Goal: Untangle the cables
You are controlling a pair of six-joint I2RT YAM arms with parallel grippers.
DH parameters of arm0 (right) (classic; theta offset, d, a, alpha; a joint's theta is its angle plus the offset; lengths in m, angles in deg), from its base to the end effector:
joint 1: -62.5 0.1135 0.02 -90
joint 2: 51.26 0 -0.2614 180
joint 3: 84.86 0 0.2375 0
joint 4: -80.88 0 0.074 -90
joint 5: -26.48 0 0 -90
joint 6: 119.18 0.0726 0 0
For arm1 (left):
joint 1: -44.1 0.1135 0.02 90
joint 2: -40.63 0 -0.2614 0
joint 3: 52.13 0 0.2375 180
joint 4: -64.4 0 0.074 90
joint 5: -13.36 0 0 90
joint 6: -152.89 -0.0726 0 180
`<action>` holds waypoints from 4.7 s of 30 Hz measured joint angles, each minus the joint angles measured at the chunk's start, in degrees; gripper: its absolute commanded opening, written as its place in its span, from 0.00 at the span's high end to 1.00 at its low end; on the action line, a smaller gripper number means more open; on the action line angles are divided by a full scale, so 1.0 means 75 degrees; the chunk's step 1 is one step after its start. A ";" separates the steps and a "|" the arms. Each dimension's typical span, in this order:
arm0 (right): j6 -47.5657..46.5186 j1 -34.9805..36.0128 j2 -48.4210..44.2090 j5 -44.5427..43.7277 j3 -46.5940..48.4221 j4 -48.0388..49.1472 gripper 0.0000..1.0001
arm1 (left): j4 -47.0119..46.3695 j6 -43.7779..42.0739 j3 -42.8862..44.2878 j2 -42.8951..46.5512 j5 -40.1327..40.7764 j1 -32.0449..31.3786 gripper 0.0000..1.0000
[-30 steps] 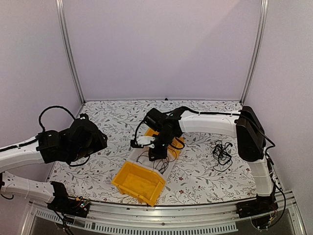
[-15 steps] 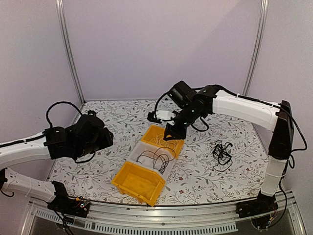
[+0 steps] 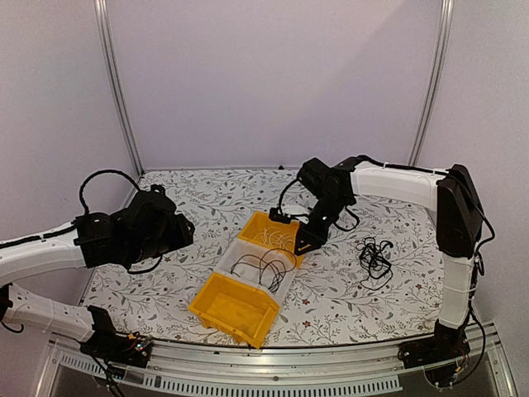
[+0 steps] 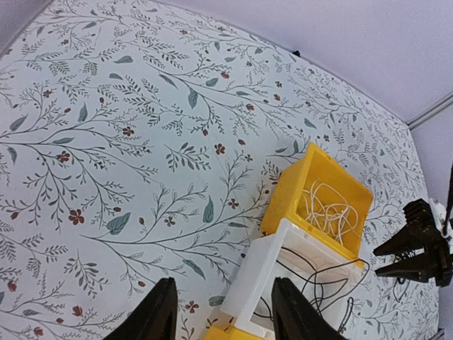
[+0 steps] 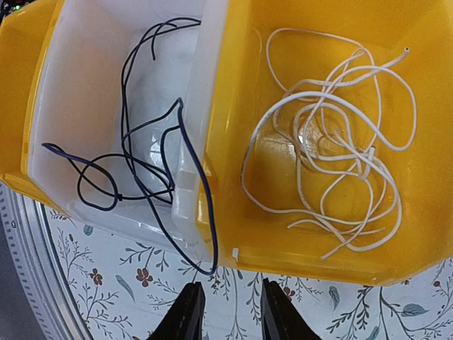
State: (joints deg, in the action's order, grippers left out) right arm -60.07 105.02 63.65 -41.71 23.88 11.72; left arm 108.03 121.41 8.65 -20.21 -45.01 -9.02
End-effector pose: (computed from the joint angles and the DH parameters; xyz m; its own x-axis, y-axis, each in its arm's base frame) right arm 0.2781 0.2916 0.1883 -0.2541 -0.8797 -0.4019 -0.9640 0.1970 0.1784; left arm 0.1675 -0.1598 0.2477 -0.6032 -0.4059 -0.6865 -0.1167 0.8965 -0.4275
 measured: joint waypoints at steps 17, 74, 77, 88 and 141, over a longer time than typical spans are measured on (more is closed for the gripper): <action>-0.0087 0.0020 0.0603 0.0726 0.0099 -0.0169 1.00 | 0.0003 0.0093 -0.0003 0.0029 -0.0079 0.0000 0.51; -0.0195 -0.1244 -0.2433 -0.1480 -0.1434 -0.0460 0.77 | -0.0682 -0.2923 0.2655 -0.2489 -0.0860 0.0393 0.48; -0.0425 -0.1687 -0.3346 -0.1807 -0.2873 -0.0321 0.76 | -0.0822 -0.3299 0.3162 -0.2984 -0.1192 0.0393 0.48; -0.0653 -0.1585 -0.4736 -0.2072 -0.6117 0.0332 0.62 | -0.1055 -0.3716 0.3590 -0.3812 -0.2081 0.0393 0.47; -0.0157 -0.1574 -0.4945 -0.1585 0.5077 0.0023 1.00 | -0.6062 -0.7895 0.7213 -0.9259 -0.4307 -0.2124 0.53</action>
State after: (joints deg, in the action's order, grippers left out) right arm -61.25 93.22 26.56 -53.60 61.96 11.90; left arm 62.56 62.20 62.75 -89.65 -77.31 -24.96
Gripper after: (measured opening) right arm 0.020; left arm 0.469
